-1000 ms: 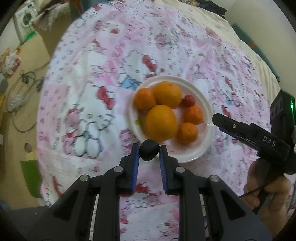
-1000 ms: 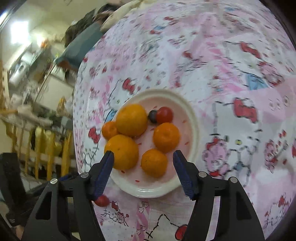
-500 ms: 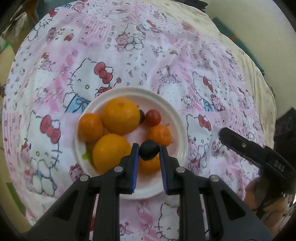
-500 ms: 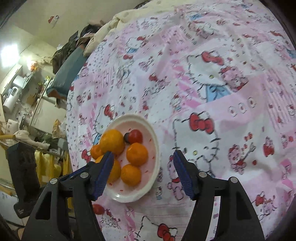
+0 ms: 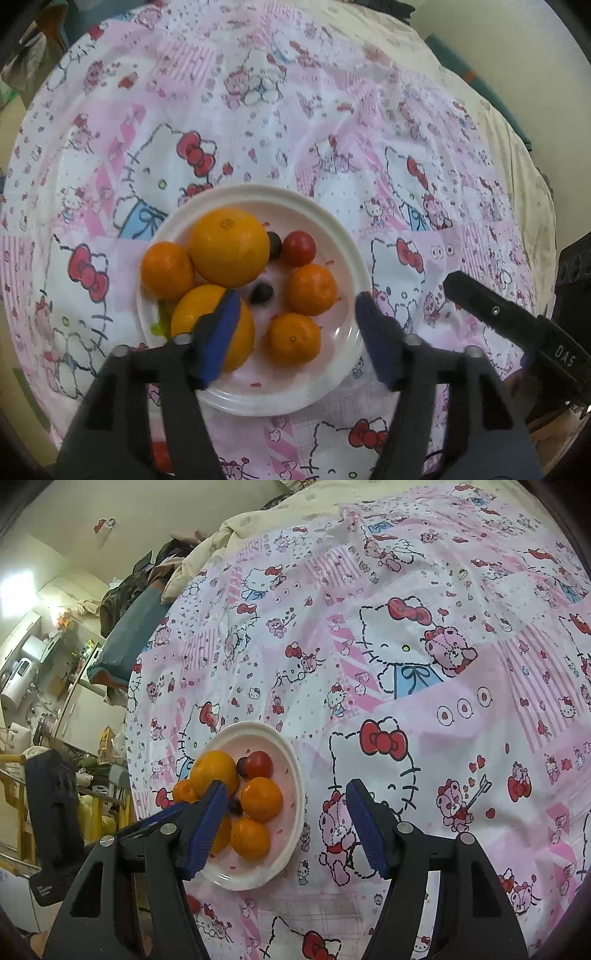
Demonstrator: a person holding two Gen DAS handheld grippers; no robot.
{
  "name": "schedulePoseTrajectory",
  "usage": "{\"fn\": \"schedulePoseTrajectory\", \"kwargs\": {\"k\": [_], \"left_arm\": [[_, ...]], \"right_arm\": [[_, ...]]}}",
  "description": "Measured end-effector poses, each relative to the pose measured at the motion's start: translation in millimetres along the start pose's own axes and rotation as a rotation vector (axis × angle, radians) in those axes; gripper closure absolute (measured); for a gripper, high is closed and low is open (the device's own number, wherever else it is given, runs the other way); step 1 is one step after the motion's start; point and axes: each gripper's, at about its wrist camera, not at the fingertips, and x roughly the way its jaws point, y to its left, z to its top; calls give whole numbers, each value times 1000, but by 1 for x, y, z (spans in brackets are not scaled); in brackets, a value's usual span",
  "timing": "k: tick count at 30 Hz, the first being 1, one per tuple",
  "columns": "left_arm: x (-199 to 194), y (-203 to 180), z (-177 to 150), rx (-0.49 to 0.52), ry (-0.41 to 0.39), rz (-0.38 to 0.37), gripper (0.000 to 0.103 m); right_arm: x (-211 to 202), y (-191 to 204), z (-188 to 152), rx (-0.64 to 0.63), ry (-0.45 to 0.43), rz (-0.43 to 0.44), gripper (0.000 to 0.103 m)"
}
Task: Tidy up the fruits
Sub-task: 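Lower the dark grape onto the plate and open the left tool, then withdraw both open tools toward the red tomato and green grape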
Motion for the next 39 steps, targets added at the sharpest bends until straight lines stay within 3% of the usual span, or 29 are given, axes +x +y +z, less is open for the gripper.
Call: {"fn": "schedulePoseTrajectory", "kwargs": {"k": [13,26,39], "left_arm": [[-33,30,-2,-77,-58,11,40],[-72,65,-37,-110,-101,70,40],[-105,101,-76,-139,-120,133,40]], "right_arm": [[-5,11,-5,-33,-10,-5,34],[-9,35,-30,-68,17,24,34],[8,68,-58,-119,108,60,34]]}}
